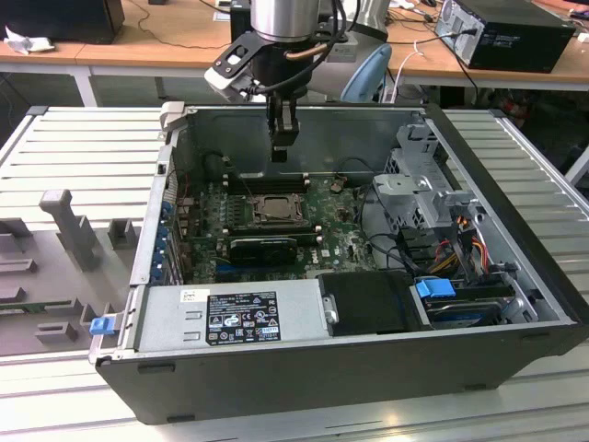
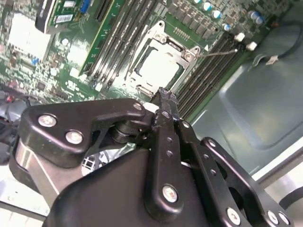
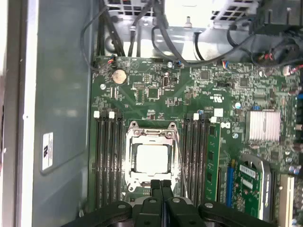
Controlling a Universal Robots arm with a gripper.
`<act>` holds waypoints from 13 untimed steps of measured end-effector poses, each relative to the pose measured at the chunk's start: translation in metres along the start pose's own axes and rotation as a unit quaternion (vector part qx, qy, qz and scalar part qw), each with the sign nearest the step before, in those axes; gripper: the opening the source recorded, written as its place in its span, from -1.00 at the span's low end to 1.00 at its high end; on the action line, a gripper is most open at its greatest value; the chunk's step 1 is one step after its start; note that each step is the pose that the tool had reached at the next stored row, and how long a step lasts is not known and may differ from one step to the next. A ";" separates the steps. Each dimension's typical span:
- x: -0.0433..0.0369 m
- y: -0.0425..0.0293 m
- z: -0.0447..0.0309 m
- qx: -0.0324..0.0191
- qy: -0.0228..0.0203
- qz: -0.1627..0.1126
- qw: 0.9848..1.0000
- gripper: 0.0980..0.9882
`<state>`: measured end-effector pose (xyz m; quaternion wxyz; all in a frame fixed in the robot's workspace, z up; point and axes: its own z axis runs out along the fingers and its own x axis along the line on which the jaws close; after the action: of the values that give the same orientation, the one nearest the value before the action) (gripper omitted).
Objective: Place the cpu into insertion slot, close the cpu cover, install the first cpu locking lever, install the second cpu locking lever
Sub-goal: 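Install the first cpu locking lever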
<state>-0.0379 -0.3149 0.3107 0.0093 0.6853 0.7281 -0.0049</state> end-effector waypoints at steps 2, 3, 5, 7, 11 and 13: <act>0.0000 0.0000 0.0001 0.000 0.000 -0.019 1.000 -0.98; 0.0000 0.0000 0.0001 -0.001 0.000 -0.038 0.999 -0.98; 0.0001 0.0000 0.0017 -0.001 0.000 -0.067 0.998 -0.98; 0.0001 0.0000 0.0030 -0.002 0.000 -0.076 0.997 -0.98; 0.0002 -0.0001 0.0063 -0.001 0.000 -0.093 0.996 -0.98; 0.0001 0.0000 0.0065 -0.002 0.000 -0.112 0.994 -0.98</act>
<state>-0.0379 -0.3149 0.3041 0.0099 0.5991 0.8006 -0.0045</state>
